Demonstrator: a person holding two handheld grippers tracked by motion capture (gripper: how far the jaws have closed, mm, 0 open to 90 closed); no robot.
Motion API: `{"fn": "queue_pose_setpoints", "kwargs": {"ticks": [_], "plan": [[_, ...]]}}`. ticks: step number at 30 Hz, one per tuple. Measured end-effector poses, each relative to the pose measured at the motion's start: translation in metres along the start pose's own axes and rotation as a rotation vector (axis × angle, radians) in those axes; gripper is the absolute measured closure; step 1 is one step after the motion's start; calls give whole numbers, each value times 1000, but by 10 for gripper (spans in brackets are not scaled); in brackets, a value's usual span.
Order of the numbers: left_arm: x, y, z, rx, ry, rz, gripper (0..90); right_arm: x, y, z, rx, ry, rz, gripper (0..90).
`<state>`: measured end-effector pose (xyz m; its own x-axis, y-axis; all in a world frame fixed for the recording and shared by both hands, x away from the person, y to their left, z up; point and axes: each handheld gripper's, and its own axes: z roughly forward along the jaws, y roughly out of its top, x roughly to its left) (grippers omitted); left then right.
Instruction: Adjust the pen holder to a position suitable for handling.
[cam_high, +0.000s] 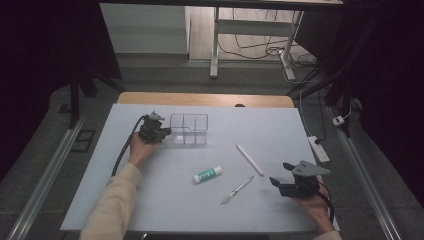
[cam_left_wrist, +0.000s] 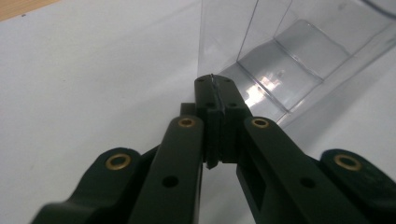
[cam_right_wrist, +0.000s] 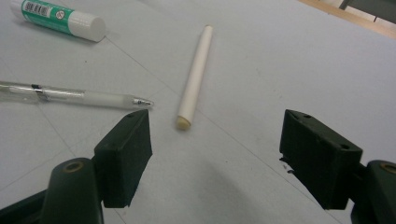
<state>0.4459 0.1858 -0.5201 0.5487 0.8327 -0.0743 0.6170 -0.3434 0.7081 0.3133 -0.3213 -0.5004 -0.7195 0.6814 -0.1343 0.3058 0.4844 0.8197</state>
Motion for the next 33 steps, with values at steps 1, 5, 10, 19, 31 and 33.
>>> {"fn": "queue_pose_setpoints", "kwargs": {"ticks": [1, 5, 10, 19, 31, 33], "plan": [[0, 0, 1, 0, -1, 0, 891, 0, 0, 0, 1, 1, 1, 243], [-2, 3, 3, 0, -6, 0, 891, 0, -1, 0, 6, -1, -4, 243], [-7, 7, 7, 2, -14, 13, 890, 0, -2, -2, 7, -3, 1, 243], [-15, 13, 15, 4, -27, 21, 890, 0, -4, -2, 11, -6, 6, 243], [-30, 19, 26, 10, -37, 49, 883, -1, -5, -2, 10, -9, 4, 243], [-30, 20, 27, 8, -36, 51, 882, -1, -4, -3, 11, -10, 1, 243]]}}
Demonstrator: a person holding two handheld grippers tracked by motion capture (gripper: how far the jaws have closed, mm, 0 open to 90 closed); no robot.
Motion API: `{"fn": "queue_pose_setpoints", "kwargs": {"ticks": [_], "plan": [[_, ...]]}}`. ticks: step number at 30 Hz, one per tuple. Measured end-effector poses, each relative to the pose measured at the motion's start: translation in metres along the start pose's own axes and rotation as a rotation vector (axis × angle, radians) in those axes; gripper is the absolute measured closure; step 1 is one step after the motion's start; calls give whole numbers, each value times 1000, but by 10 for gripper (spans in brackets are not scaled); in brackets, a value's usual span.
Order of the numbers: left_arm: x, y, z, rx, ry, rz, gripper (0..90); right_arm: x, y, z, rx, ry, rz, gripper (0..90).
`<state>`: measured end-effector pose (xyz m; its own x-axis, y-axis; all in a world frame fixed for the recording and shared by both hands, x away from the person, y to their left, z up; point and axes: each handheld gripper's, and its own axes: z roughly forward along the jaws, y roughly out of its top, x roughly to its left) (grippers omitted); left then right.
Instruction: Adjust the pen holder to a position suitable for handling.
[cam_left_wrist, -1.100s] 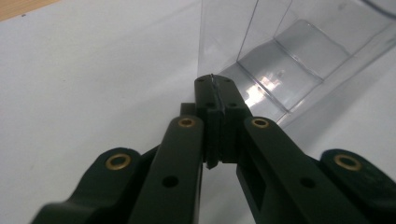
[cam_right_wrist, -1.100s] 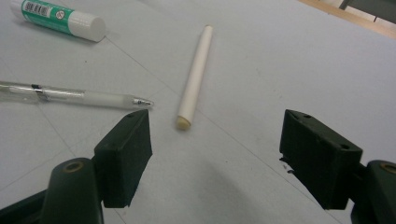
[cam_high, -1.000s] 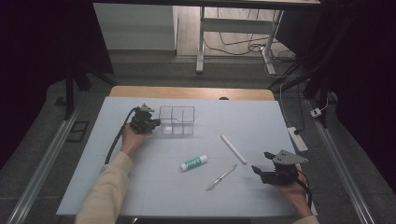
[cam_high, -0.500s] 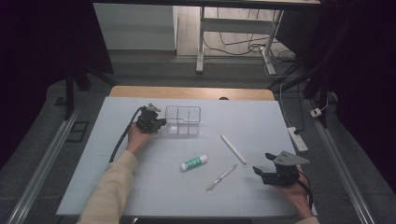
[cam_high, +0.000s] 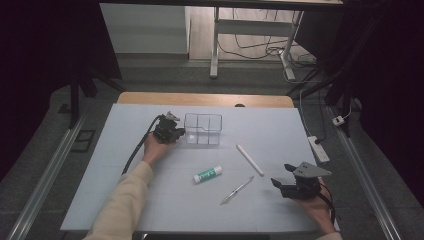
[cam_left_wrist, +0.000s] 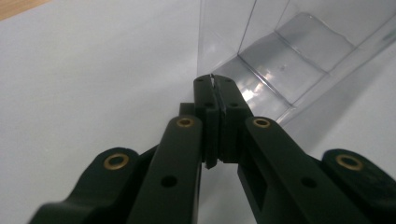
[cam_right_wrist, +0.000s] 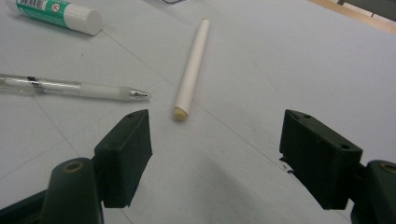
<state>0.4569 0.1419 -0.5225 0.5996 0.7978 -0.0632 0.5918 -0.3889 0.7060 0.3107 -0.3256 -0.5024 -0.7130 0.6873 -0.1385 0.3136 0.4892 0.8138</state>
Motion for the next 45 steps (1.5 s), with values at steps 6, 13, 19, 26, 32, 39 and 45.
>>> {"fn": "queue_pose_setpoints", "kwargs": {"ticks": [6, 13, 19, 26, 32, 39, 45], "plan": [[-2, 2, 3, 0, -3, 2, 884, 0, 0, 0, 1, -1, 1, 243], [-5, 5, 7, 2, -10, 5, 889, 0, 0, 0, 1, -2, 1, 244], [-11, 8, 9, 7, -22, 26, 889, 0, -1, 1, 6, 0, 0, 244], [-14, 8, 10, 15, -30, 28, 890, 0, -1, 1, 6, -5, 1, 244], [-17, 9, 11, 12, -36, 34, 890, 0, 0, 1, 5, -3, 0, 244], [-20, 10, 12, 13, -38, 45, 889, 1, -1, 2, 8, -3, -4, 243], [-22, 11, 13, 11, -44, 45, 889, 0, -1, 2, 7, -3, 2, 244]]}}
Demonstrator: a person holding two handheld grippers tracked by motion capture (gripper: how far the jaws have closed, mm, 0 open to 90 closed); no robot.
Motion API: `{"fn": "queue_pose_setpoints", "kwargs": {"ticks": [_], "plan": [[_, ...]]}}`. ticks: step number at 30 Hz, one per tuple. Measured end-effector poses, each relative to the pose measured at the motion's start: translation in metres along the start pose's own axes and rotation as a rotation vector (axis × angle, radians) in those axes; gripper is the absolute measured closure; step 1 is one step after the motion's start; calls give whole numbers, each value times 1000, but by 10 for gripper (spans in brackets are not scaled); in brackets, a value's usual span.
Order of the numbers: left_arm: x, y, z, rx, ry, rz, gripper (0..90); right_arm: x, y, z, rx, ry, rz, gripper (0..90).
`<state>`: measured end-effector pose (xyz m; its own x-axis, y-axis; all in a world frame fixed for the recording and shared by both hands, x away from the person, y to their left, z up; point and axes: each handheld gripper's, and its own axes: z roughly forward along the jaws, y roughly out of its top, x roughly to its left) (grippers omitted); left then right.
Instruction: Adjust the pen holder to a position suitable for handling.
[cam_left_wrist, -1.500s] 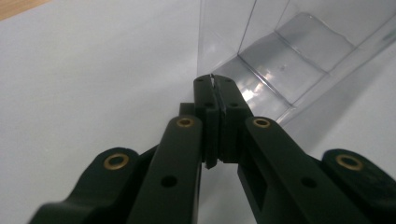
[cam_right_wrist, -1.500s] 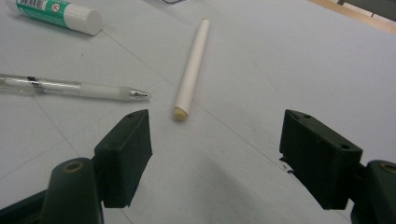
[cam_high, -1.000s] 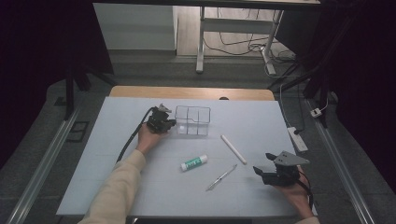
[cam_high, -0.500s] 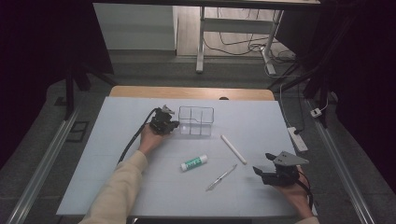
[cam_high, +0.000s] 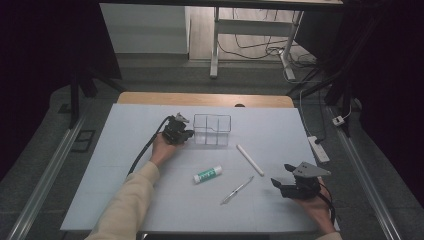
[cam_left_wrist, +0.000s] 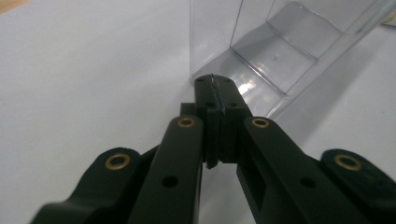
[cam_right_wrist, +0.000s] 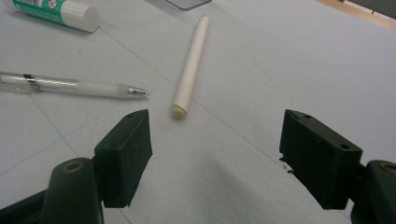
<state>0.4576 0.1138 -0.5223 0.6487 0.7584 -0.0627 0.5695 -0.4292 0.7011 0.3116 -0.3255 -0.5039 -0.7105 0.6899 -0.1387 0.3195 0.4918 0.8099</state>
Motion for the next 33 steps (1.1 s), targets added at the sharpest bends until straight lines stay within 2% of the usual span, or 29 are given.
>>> {"fn": "queue_pose_setpoints", "kwargs": {"ticks": [10, 12, 16, 18, 19, 25, 30, 31, 33], "plan": [[0, 1, -3, -2, 0, 13, 880, 0, 0, -1, -2, -2, -2, 244], [0, 1, -7, -15, -8, 4, 885, -1, 0, -1, -3, -2, 0, 244], [-2, 1, -17, -33, -18, 18, 880, -1, 0, -2, -2, -3, 3, 244], [-3, 1, -20, -44, -23, 17, 845, -1, 0, -2, -4, -2, 3, 244], [-4, -1, -27, -60, -35, 21, 817, -1, 0, -2, -4, -2, 2, 244], [-10, -7, -45, -93, -37, 9, 656, -1, 0, -2, -12, 2, 5, 244], [-15, -12, -55, -88, -35, 4, 528, -3, 1, -1, -18, 3, 5, 244], [-17, -14, -61, -79, -55, -3, 507, -3, 1, -1, -19, 5, 3, 244], [-19, -15, -63, -68, -62, 2, 476, -3, 2, -1, -17, 4, 2, 244]]}}
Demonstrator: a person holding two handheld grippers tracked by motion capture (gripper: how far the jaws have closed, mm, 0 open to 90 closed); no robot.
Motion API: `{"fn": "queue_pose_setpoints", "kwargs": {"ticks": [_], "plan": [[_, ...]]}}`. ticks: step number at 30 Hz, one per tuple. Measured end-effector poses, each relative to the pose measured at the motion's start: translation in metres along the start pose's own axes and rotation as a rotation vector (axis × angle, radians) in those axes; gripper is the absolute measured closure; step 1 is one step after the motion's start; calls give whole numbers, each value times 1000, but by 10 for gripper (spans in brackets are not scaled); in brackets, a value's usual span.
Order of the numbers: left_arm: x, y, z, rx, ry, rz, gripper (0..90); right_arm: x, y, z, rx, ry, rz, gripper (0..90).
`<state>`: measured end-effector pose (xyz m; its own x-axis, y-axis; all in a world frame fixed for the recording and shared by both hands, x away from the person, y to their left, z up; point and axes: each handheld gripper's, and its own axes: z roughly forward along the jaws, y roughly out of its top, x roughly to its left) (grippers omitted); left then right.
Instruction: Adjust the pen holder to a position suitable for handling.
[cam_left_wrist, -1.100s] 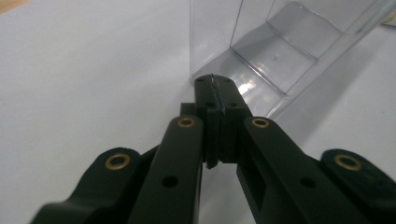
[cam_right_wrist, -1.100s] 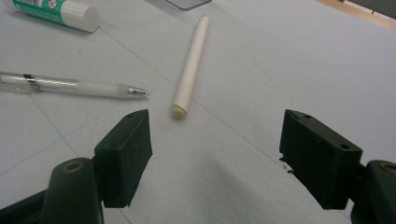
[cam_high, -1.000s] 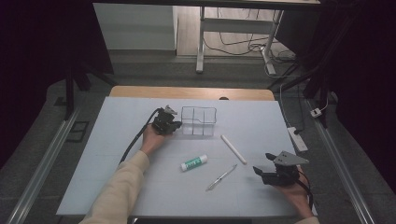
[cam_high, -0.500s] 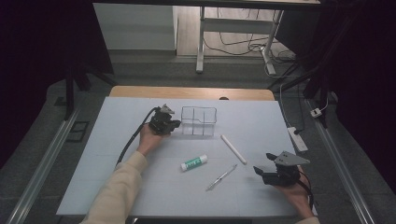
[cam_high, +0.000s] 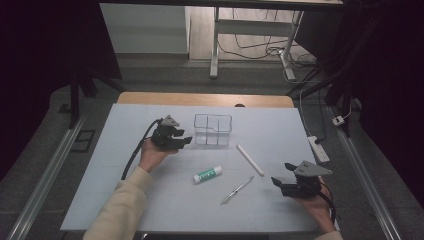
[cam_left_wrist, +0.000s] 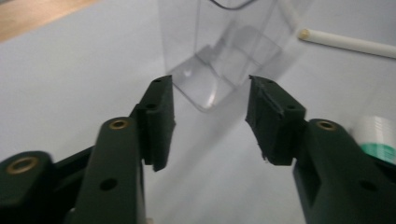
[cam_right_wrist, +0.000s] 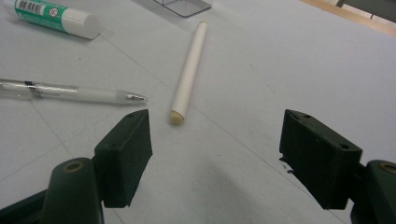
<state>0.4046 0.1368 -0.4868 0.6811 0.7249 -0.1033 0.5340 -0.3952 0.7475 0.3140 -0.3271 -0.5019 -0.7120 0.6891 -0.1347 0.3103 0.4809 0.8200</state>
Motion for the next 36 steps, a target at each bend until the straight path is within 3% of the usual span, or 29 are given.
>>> {"fn": "queue_pose_setpoints", "kwargs": {"ticks": [3, 7, 10, 15, 22, 36], "plan": [[-10, -5, -12, 24, -29, 0, 432, -1, 0, 1, 2, 3, 4, 244], [-21, -10, -24, 29, -37, 31, 423, -1, 1, 2, 0, 0, 1, 244], [-29, -13, -34, 16, -49, 31, 407, -1, 1, 3, 0, 2, -4, 244], [-45, -22, -43, 36, -64, 36, 386, -1, 2, 4, -1, 1, -12, 244], [-55, -31, -52, 53, -66, 35, 373, -1, 3, 5, -7, 8, -12, 244], [-66, -73, -81, 37, -52, 23, 370, -1, 3, 6, -10, 22, -23, 245]]}}
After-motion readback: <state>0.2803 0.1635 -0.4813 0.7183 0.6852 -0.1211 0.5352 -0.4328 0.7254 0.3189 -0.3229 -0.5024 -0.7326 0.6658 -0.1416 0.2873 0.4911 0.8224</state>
